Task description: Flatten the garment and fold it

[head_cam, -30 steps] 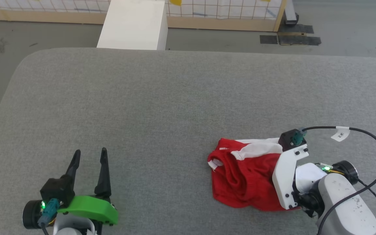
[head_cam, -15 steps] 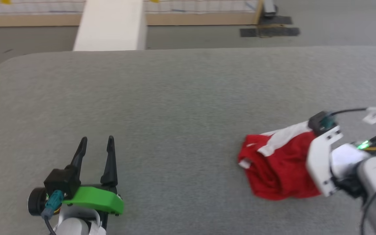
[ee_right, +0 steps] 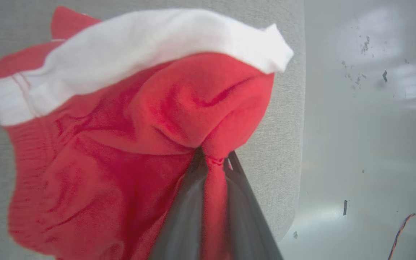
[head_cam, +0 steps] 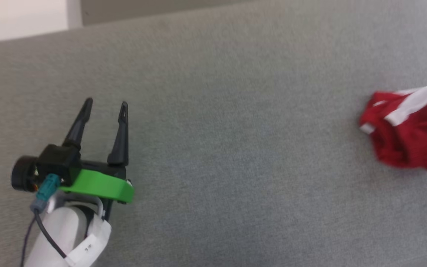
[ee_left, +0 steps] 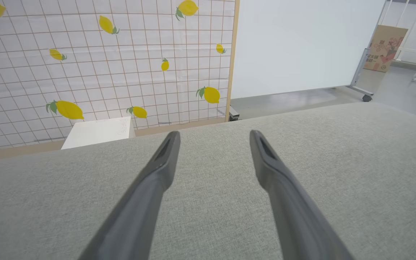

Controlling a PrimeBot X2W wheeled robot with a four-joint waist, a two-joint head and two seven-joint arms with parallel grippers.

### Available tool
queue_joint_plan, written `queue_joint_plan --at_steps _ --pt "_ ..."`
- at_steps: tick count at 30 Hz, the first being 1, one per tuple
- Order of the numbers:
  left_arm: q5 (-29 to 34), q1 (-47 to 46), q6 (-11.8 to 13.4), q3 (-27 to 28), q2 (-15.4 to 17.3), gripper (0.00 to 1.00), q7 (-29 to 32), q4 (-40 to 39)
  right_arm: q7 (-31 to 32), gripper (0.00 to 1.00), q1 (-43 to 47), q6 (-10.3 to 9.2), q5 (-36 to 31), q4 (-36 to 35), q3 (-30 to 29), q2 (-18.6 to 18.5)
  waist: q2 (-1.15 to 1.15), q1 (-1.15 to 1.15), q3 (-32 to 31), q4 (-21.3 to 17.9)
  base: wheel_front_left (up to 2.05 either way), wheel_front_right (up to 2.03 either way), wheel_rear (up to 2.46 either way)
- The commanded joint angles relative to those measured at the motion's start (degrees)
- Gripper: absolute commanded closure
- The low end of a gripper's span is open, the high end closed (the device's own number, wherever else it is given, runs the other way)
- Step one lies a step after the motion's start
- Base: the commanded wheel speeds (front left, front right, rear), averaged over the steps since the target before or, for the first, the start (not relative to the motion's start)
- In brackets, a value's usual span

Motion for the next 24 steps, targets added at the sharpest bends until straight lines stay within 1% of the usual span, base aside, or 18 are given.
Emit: queue_joint_plan --at_steps 1,4,8,9,10,15,18,21,24 --pt "1.1 -1.2 -0.1 0.2 1.1 0.00 0.6 -1.3 -1.5 1.00 -1.6 -0.11 -1.3 1.6 -2.3 -0.4 -0.01 -0.02 11.2 -1.5 0.00 0.00 0.00" --pt "1.7 -1.6 0.4 0.9 2.4 0.00 1.9 -3.9 -3.8 1.00 -3.0 -0.11 -4.3 4.6 -7.4 -0.4 -0.01 -0.02 14.2 -0.4 0.00 0.00 0.00" --pt "2.1 -1.1 1.2 2.1 4.0 0.00 3.2 -6.7 -7.1 1.00 -5.7 -0.11 -8.6 8.5 -14.3 1.5 -0.01 -0.02 16.3 0.5 0.00 0.00 0.00" --pt "2.1 -1.0 1.3 2.4 4.2 0.00 3.3 -7.2 -8.1 0.41 -6.3 -0.11 -10.2 9.2 -15.7 1.9 -0.01 -0.02 16.5 0.7 0.00 0.00 0.00" --pt "2.1 -0.8 1.4 2.5 4.3 0.00 3.4 -7.5 -8.6 0.00 -6.7 -0.11 -11.4 9.8 -16.2 2.1 -0.01 -0.02 16.5 0.8 0.00 0.00 0.00" --pt "1.8 -0.3 1.8 2.3 4.0 0.00 3.0 -7.2 -12.0 0.00 -8.8 -0.11 -15.4 12.0 -20.7 3.0 -0.01 -0.02 14.7 1.3 0.00 0.00 0.00" --pt "1.4 -0.2 1.8 2.0 3.3 0.00 2.0 -5.9 -13.9 0.00 -9.3 -0.11 -16.0 12.2 -22.6 3.0 -0.01 -0.02 12.2 1.7 0.00 0.00 0.00" --pt "0.7 0.2 1.9 1.7 2.5 0.00 0.7 -4.0 -17.3 0.00 -10.3 -0.11 -14.0 10.3 -23.4 2.9 -0.01 -0.02 9.3 2.0 0.00 0.00 0.00" --pt "0.0 1.0 2.1 1.8 1.8 0.00 -0.7 -1.9 -20.2 0.00 -11.2 -0.11 -10.9 7.0 -22.2 3.0 -0.01 -0.02 5.8 1.9 0.00 0.00 0.00"
